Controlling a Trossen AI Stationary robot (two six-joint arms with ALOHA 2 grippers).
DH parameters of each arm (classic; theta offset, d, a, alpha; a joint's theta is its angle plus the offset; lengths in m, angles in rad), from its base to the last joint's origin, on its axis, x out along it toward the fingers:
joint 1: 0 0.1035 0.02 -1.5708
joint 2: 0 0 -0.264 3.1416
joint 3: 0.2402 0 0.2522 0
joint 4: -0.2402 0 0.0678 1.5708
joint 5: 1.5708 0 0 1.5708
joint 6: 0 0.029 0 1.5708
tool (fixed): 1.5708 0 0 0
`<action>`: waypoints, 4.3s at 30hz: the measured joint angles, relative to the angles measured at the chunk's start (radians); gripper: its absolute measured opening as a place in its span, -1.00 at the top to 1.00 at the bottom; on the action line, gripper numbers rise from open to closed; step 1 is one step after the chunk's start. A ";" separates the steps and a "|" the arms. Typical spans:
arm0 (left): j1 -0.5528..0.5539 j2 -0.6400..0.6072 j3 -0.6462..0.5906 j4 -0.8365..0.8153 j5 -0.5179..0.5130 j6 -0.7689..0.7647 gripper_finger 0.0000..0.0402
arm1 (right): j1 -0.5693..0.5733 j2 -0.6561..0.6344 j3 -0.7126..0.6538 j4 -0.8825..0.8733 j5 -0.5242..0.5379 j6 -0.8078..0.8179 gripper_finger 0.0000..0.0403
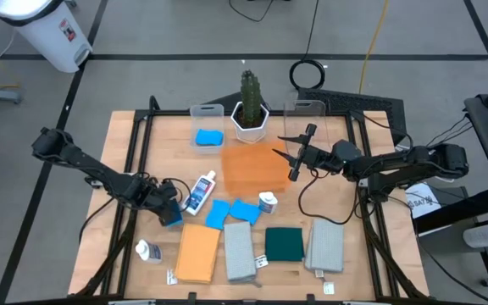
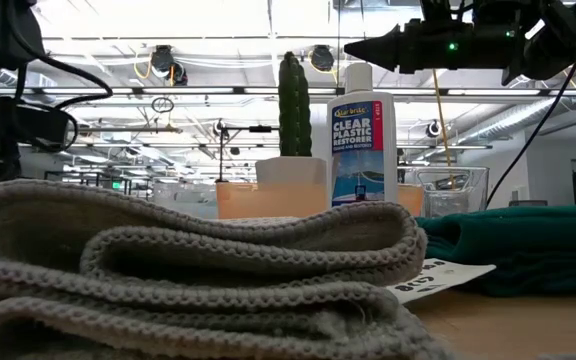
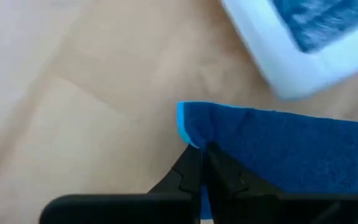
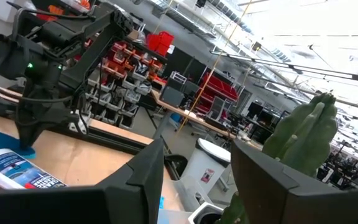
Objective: Pick & Place Kitchen Items
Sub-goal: Put the blue sponge into the white bin
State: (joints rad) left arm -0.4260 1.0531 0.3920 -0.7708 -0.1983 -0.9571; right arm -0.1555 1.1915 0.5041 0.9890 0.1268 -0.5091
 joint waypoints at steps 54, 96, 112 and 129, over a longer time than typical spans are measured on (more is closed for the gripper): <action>1.034 0.345 0.661 0.313 -0.090 1.404 0.96 | 0.000 0.000 0.000 -0.045 0.001 0.053 0.23; 1.010 0.545 0.661 0.449 -0.232 1.255 -0.28 | 0.000 0.000 0.000 -0.058 0.002 0.054 0.23; 0.955 0.095 0.443 0.696 0.251 0.993 -0.31 | 0.000 0.000 0.000 -0.063 0.003 0.104 0.23; 0.866 -0.090 0.009 1.081 0.250 0.841 -0.28 | -0.001 0.000 0.000 -0.084 0.003 0.125 0.23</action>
State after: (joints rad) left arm 0.4398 0.9628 0.4013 0.3107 0.0521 -0.1157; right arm -0.1562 1.1912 0.5045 0.9046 0.1299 -0.3845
